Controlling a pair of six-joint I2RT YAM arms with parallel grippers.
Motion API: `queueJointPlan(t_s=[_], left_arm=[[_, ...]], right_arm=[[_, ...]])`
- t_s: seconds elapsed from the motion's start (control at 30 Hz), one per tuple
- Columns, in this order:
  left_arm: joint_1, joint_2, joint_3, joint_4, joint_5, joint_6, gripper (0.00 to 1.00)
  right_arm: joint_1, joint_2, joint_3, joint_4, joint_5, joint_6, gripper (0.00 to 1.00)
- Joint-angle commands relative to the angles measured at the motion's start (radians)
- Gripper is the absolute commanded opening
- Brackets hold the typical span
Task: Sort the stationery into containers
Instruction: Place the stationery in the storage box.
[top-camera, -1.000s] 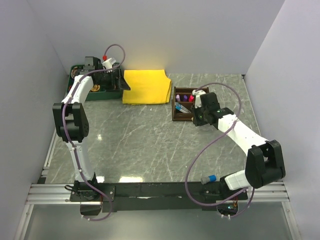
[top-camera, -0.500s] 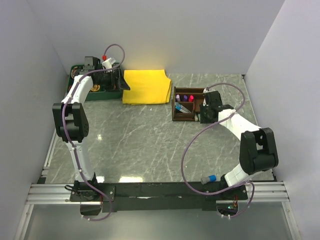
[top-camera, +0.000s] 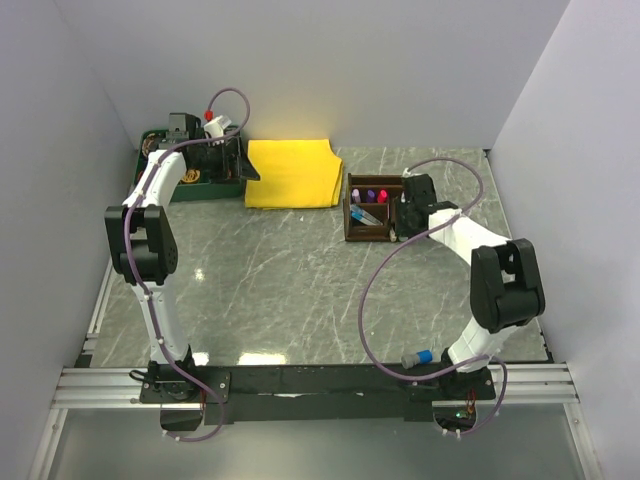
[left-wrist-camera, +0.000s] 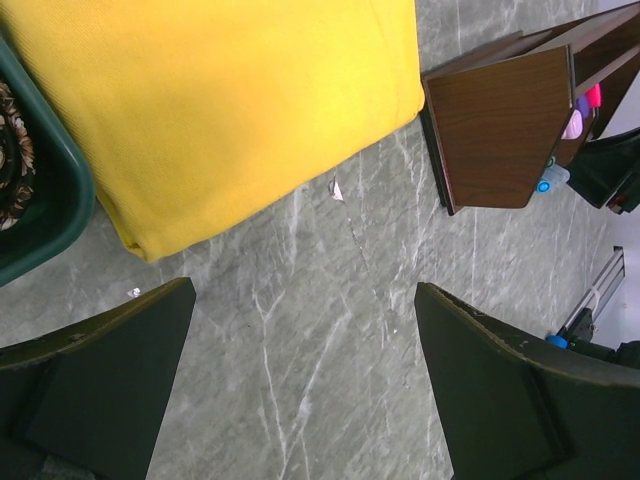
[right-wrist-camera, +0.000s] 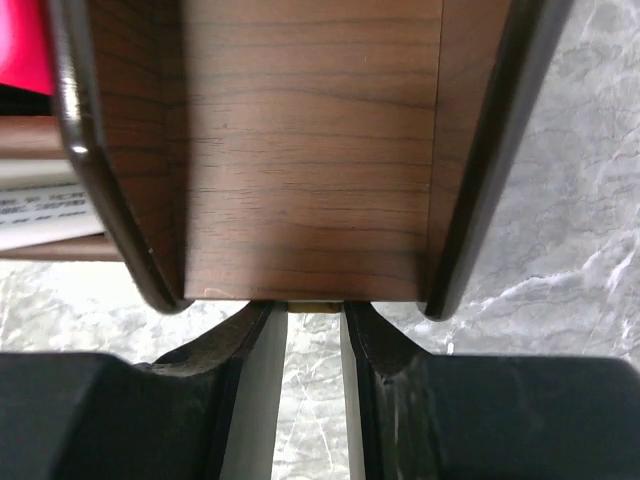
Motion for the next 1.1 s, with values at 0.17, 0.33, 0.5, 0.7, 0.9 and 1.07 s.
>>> queueJointPlan(t_s=[0.17,0.33,0.5,0.7,0.9,1.07], left_arm=[[0.001,-0.018,0.019,0.015,-0.015,0.028,0.99],[0.0,-0.017,0.017,0.011,-0.016,0.026,0.99],[0.001,-0.014,0.014,0.01,-0.015,0.026,0.99],[0.0,-0.015,0.013,0.007,-0.01,0.028,0.99],[-0.024,-0.024,0.002,0.002,-0.004,0.03,0.99],[-0.029,-0.032,-0.007,0.007,-0.004,0.031,0.99]], right_arm=[[0.066,0.015,0.027,0.093,0.16,0.096,0.0],[0.106,0.003,-0.008,0.156,0.177,0.112,0.0],[0.115,0.006,0.001,0.161,0.19,0.113,0.04],[0.114,0.006,0.001,0.156,0.21,0.118,0.27],[0.114,-0.008,-0.019,0.153,0.213,0.123,0.44],[0.114,-0.037,-0.05,0.16,0.194,0.121,0.48]])
